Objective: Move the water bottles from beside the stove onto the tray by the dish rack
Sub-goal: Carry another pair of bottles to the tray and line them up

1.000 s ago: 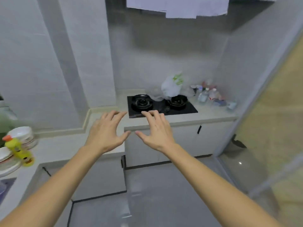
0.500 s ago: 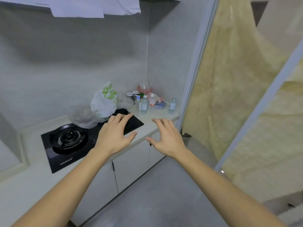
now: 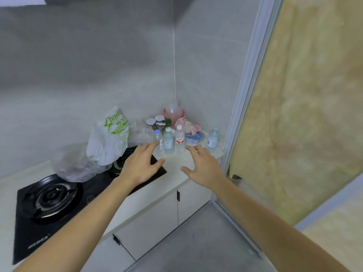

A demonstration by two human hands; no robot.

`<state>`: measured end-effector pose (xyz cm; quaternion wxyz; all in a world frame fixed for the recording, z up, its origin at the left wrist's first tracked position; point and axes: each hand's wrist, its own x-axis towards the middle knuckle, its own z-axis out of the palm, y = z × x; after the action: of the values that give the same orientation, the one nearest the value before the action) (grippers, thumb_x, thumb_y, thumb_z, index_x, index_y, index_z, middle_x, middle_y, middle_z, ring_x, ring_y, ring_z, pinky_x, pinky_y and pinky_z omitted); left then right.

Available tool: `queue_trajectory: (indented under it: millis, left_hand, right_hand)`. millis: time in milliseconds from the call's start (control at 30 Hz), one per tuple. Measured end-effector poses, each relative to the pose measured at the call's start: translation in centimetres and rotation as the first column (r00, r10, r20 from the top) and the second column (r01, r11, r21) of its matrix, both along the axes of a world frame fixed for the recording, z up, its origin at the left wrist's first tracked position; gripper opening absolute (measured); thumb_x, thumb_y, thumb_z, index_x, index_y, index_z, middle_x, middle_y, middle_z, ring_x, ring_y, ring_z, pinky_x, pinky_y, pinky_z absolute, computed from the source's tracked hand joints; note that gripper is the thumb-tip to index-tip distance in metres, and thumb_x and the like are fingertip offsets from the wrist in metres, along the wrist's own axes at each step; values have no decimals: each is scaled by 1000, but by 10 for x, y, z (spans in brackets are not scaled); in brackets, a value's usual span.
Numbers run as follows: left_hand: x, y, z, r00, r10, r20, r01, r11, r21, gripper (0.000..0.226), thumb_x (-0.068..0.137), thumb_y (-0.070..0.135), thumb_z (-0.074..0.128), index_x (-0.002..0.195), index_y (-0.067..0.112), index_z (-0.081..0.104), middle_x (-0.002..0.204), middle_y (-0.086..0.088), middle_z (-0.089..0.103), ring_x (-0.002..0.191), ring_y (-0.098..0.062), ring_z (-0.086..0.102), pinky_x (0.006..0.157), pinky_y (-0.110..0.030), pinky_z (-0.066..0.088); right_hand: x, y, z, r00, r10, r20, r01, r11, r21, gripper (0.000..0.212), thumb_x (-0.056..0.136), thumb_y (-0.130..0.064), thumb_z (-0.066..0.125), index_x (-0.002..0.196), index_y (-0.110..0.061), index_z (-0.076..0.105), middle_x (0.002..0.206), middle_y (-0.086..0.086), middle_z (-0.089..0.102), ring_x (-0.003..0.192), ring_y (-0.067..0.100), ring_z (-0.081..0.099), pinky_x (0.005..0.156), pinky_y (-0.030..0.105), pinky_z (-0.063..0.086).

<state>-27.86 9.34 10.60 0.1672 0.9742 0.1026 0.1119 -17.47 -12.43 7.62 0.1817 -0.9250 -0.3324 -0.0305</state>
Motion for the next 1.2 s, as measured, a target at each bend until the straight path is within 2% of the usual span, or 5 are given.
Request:
queue_trajectory:
  millis: [267, 533, 800, 967, 1200]
  left_hand:
    - [142, 34, -30, 996, 33, -79, -37, 998, -43, 53, 100, 43, 53, 151, 29, 43, 132, -3, 60, 119, -24, 59, 94, -43, 52]
    - [293, 93, -82, 989, 41, -139, -50, 997, -64, 48, 99, 20, 57, 147, 19, 49, 140, -14, 54, 122, -36, 55, 94, -41, 49]
    - [375, 116, -120, 909, 151, -387, -78, 977, 197, 55, 99, 36, 57, 151, 27, 40, 148, -8, 52, 131, -32, 48, 103, -44, 45]
    - [394, 119, -134, 872, 211, -441, -100, 960, 262, 33, 98, 37, 60, 126, 20, 61, 133, -8, 58, 125, -30, 51, 97, -37, 44]
    - [398, 102, -136, 859, 223, -460, -122, 963, 239, 34, 99, 35, 61, 122, 11, 56, 124, -14, 61, 119, -33, 57, 92, -39, 46]
  right_hand:
    - [146, 47, -21, 997, 43, -64, -46, 998, -48, 71, 91, -51, 67, 150, -23, 38, 147, 6, 45, 134, 30, 46, 99, 47, 51]
    - [293, 121, -57, 989, 48, -143, -71, 985, -155, 69, 85, -52, 71, 143, -33, 39, 139, 6, 45, 133, 39, 44, 94, 51, 53]
    - [373, 175, -95, 983, 98, -154, -143, 939, -312, 58, 90, -48, 64, 143, -33, 44, 139, 9, 48, 131, 39, 46, 107, 53, 41]
    - [396, 184, -111, 961, 195, -194, -247, 921, -302, 34, 93, -43, 62, 121, -23, 58, 119, 7, 66, 115, 35, 60, 93, 45, 47]
    - [406, 185, -117, 875, 384, -295, -440, 885, -153, 28, 87, -44, 64, 102, -22, 55, 93, 4, 67, 88, 32, 66, 71, 45, 56]
